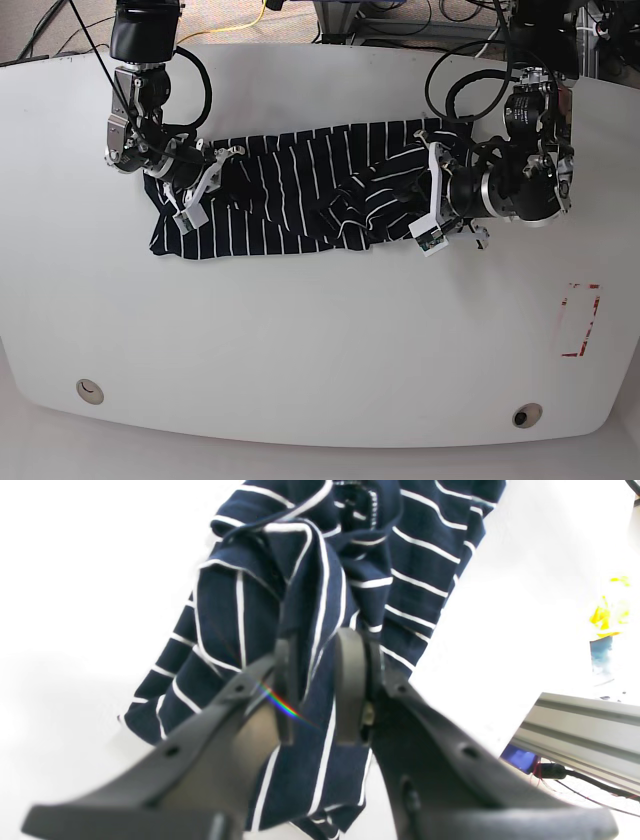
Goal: Layout the t-shirt on the table in an organized manner, then fold the t-shirt properly
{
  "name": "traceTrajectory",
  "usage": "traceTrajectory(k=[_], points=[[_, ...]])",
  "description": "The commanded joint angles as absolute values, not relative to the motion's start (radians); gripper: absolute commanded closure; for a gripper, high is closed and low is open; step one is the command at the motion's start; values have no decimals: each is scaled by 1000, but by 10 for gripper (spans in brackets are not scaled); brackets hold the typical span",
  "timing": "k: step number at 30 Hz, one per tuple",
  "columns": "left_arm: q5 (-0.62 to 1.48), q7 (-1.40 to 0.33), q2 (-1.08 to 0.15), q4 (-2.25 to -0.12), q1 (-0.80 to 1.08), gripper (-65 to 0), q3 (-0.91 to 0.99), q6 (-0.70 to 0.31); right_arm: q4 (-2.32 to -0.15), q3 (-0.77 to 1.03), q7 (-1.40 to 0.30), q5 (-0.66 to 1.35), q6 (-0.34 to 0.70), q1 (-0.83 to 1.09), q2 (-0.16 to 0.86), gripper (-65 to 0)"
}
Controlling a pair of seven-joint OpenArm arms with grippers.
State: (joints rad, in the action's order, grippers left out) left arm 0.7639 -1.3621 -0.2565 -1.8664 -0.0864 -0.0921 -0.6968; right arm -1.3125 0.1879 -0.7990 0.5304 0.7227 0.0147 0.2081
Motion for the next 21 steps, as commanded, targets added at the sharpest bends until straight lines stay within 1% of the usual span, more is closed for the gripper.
traceTrajectory(k=[1,6,9,14,21], points=[[788,-1345,-254,-1879,-105,-142,-93,-698,-1300,180,-892,438,698,24,206,-13],[791,-1346,-208,-1880,-105,-257,-94,-698,-1300,179,-892,438,698,24,206,-13],[791,-1359,-186,-1880,-107,-290,-94,-698,-1300,179,-892,438,698,22,206,-13],[791,-1394,-186,-1883,-151,-296,-73,-698,-1300,177,-892,437,698,22,206,-13],[789,-1392,-274,-1879,-159,-299,61,-698,-1300,177,-892,437,698,22,209,-13]])
